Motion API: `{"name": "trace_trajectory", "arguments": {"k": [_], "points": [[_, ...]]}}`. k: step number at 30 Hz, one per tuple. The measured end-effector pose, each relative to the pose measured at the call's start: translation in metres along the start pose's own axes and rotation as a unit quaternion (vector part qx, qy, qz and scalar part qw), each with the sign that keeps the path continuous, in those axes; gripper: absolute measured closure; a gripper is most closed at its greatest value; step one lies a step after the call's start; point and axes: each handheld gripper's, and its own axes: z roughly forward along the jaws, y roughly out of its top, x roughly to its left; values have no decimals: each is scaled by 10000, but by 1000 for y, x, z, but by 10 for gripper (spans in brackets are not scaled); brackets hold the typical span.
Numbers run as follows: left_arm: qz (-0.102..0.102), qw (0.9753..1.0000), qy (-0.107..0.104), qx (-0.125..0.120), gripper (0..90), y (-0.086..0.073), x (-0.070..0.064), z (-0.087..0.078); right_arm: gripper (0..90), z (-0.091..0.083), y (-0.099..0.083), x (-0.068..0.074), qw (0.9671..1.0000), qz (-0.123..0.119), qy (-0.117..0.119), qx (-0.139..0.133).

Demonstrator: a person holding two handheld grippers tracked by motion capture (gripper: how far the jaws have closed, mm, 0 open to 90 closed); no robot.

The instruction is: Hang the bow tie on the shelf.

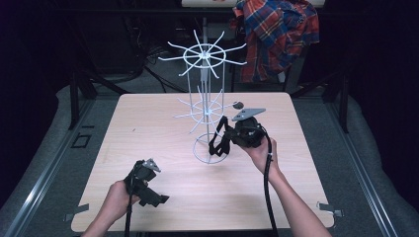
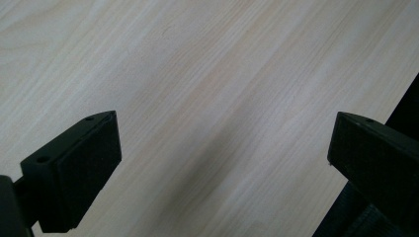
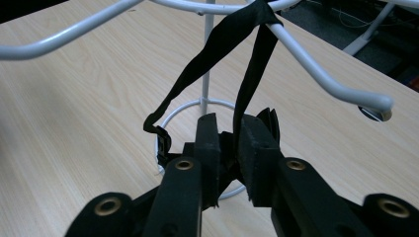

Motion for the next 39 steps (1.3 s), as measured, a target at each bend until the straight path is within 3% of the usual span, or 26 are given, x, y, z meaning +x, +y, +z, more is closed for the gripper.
{"name": "trace_trajectory", "arguments": {"k": [12, 18, 26, 32, 38, 39], "points": [[16, 10000, 13, -20, 2, 0, 0, 0, 663, -6, 1, -3, 9999, 17, 79, -75], [16, 10000, 4, -7, 2, 0, 0, 0, 562, -10, 1, -4, 9999, 0, 111, -7], [17, 10000, 29, -18, 2, 0, 0, 0, 468, -19, 0, -4, 9998, 136, 125, -17], [25, 10000, 33, -30, 1, 0, -1, 0, 402, -29, -5, -5, 9997, 170, 83, 167], [28, 10000, 31, -56, 1, 0, -1, -1, 345, -38, -13, -8, 9991, 237, 194, 308], [45, 10000, 40, -63, 1, 1, -1, -1, 291, -41, -16, -9, 9985, 319, 198, 396]]}}
